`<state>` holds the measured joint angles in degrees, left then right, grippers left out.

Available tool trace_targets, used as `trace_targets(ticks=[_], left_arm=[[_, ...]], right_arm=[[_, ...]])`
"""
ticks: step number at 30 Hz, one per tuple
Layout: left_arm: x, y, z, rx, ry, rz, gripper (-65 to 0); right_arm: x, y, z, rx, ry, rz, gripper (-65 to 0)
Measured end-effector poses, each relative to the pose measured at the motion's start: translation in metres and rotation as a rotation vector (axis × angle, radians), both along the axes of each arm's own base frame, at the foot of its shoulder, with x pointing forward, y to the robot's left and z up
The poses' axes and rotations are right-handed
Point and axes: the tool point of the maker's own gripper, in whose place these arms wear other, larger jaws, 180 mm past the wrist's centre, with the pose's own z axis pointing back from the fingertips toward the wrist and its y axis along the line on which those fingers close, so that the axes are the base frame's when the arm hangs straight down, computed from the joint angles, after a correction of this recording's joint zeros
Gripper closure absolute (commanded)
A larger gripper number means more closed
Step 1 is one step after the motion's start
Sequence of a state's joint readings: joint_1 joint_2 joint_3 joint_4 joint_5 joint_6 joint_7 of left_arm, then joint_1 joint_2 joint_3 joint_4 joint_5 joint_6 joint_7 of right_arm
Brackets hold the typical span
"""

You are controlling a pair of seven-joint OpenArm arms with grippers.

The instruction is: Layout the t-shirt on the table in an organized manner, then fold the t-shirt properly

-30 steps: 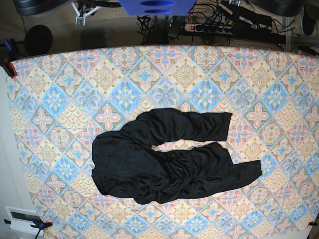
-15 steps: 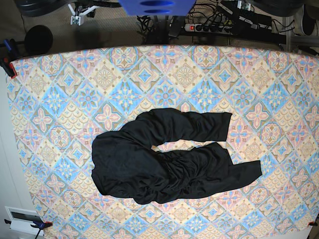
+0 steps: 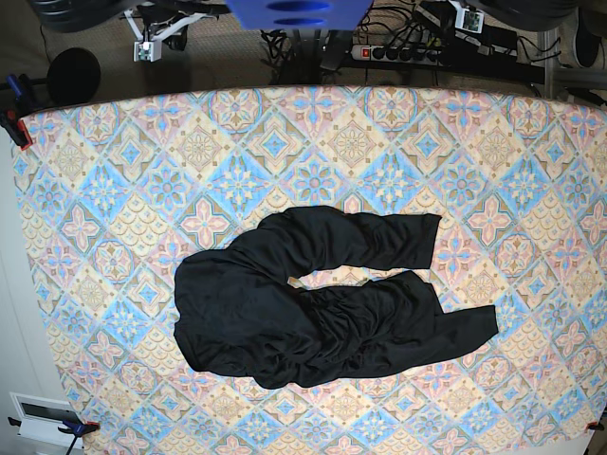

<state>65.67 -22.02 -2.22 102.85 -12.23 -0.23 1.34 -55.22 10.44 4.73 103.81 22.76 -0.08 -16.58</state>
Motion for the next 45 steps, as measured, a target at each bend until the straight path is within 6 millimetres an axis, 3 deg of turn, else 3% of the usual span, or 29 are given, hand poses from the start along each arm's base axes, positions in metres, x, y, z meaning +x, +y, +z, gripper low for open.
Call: trace_targets(ticks=[4, 9, 17, 21, 25, 28, 34, 39, 45], left_arm=[[0.03, 0.0, 0.006, 0.004, -0.077, 0.009, -0.2], [0.049, 0.001, 0.009, 0.004, -0.117, 0.008, -0.2], [0.1, -0.007, 0.007, 0.0, -0.106, 0.019, -0.2], [0.129, -0.017, 0.016, -0.019, -0.123, 0.009, -0.2], [0.156, -0.014, 0.025, -0.007, -0.171, 0.01, -0.2], [0.166, -0.015, 0.028, -0.008, -0.191, 0.012, -0.2], [0.204, -0.015, 0.045, -0.01, -0.288, 0.013, -0.2], [0.216, -0.016, 0.043, -0.01, -0.244, 0.021, -0.2], [0.246, -0.032, 0.049, -0.063, -0.229, 0.065, -0.2]], right_arm=[[0.02, 0.007, 0.015, 0.013, -0.049, 0.02, 0.0], [0.02, 0.01, 0.017, 0.02, -0.028, 0.03, 0.0], [0.013, 0.014, 0.014, 0.03, 0.043, 0.044, 0.0], [0.037, 0.015, 0.022, 0.029, -0.026, 0.046, 0.0], [0.041, 0.016, 0.021, 0.031, -0.021, 0.047, 0.0], [0.058, 0.015, 0.025, 0.027, -0.066, 0.045, 0.0], [0.083, 0.019, 0.026, 0.037, -0.073, 0.064, 0.0], [0.117, 0.023, 0.036, 0.04, -0.102, 0.085, 0.0], [0.156, 0.024, 0.049, 0.039, -0.156, 0.095, -0.1]])
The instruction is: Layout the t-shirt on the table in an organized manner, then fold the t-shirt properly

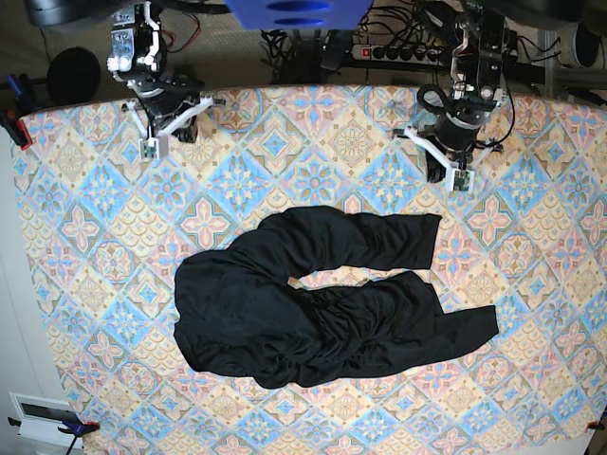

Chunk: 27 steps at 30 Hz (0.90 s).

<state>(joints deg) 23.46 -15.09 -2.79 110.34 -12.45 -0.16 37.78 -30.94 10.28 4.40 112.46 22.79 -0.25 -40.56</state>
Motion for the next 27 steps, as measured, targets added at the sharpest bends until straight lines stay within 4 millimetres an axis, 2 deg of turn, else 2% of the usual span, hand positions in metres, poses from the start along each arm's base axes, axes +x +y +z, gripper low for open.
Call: trace_targets(ticks=[3, 8, 14, 17, 23, 27], left_arm=[[0.006, -0.006, 0.001, -0.022, 0.004, 0.022, -1.0], [0.024, -0.019, 0.001, -0.068, -0.002, 0.03, -8.1], [0.039, -0.024, -0.009, -0.107, 0.025, 0.068, -17.0], [0.053, -0.032, -0.013, -0.14, 0.025, 0.081, -21.1], [0.064, -0.041, -0.029, -0.176, 0.062, 0.1, -23.0], [0.071, -0.05, -0.032, -0.244, 0.071, 0.113, -23.1]], right_arm=[[0.016, 0.0, 0.008, 0.0, -0.037, 0.001, -0.1], [0.035, 0.001, 0.018, 0.001, -0.086, 0.002, -1.0], [0.057, 0.001, 0.032, 0.002, -0.146, 0.003, -8.5], [0.059, 0.001, 0.033, 0.001, -0.15, 0.001, -10.4], [0.085, 0.001, 0.051, 0.002, -0.222, 0.001, -10.8], [0.085, 0.001, 0.051, 0.0, -0.217, 0.003, -10.9]])
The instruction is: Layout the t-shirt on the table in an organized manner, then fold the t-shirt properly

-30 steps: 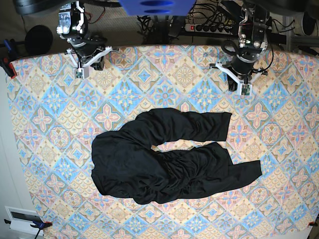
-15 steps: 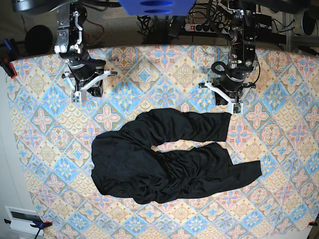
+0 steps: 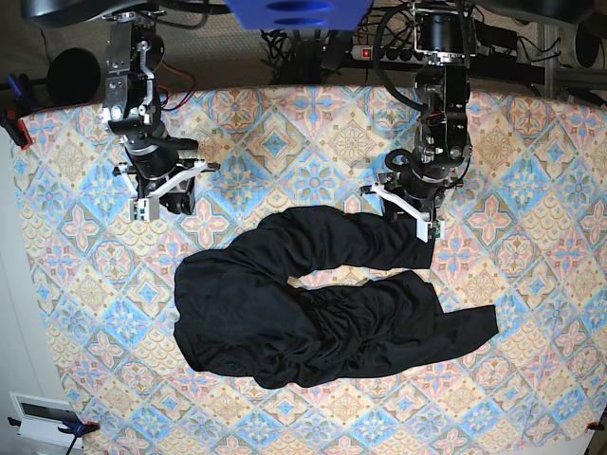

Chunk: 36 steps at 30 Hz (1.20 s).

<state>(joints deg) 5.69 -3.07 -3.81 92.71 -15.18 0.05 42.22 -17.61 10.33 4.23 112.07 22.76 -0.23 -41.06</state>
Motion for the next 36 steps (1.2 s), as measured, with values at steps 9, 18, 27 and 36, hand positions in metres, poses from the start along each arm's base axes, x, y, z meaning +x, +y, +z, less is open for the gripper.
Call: trace_targets(ticks=[9, 18, 27, 36], left_arm=[[0.011, 0.012, -0.016, -0.335, 0.029, 0.18, -23.2], [0.022, 0.008, -0.016, -0.407, 0.025, 0.208, -22.7], [0.026, 0.001, -0.03, -0.446, 0.053, 0.226, 0.0], [-0.019, 0.034, -0.018, -0.313, 0.118, 0.13, 0.0]], right_arm=[[0.0, 0.0, 0.0, 0.0, -0.001, 0.0, -11.0], [0.0, 0.0, 0.0, 0.0, -0.001, 0.002, -21.3], [0.0, 0.0, 0.0, 0.001, -0.001, 0.003, -21.9], [-0.004, -0.004, -0.016, -0.001, 0.042, -0.005, -22.1]])
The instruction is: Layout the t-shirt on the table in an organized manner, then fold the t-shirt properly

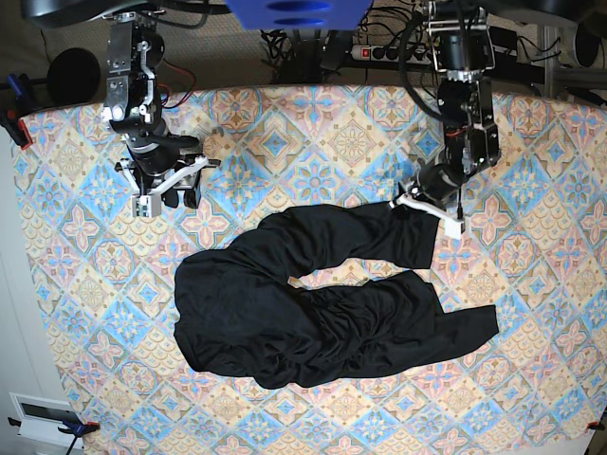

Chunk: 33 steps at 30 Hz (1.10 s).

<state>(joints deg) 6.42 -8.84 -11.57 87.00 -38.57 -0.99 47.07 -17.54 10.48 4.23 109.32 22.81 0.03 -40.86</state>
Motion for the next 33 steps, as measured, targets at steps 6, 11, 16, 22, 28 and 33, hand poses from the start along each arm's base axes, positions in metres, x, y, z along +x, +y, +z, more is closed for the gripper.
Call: trace_targets(ticks=[6, 11, 16, 22, 28, 33], left_arm=[[-0.038, 0.048, 0.018, 0.148, 0.0, 0.013, 0.0], [-0.068, 0.088, 0.03, 0.208, -0.012, 0.066, 0.0], [-0.096, 0.135, 0.039, 0.292, -0.003, 0.119, 0.0], [-0.131, 0.187, 0.048, 0.367, 0.04, 0.243, 0.0], [-0.142, 0.187, 0.039, 0.373, 0.073, 0.196, 0.0], [-0.14, 0.19, 0.04, 0.378, 0.067, 0.201, 0.0]], right_arm=[[0.017, -0.023, -0.013, -0.042, 0.028, -0.02, -22.1], [0.041, -0.026, -0.02, -0.027, 0.036, -0.036, -22.1], [0.07, -0.017, -0.023, 0.021, 0.042, -0.02, -22.2], [0.112, 0.004, -0.002, 0.111, -0.019, 0.01, -22.2], [0.119, -0.001, -0.035, 0.09, 0.096, 0.002, -24.4], [0.135, 0.006, -0.029, 0.078, 0.08, 0.025, -27.5]])
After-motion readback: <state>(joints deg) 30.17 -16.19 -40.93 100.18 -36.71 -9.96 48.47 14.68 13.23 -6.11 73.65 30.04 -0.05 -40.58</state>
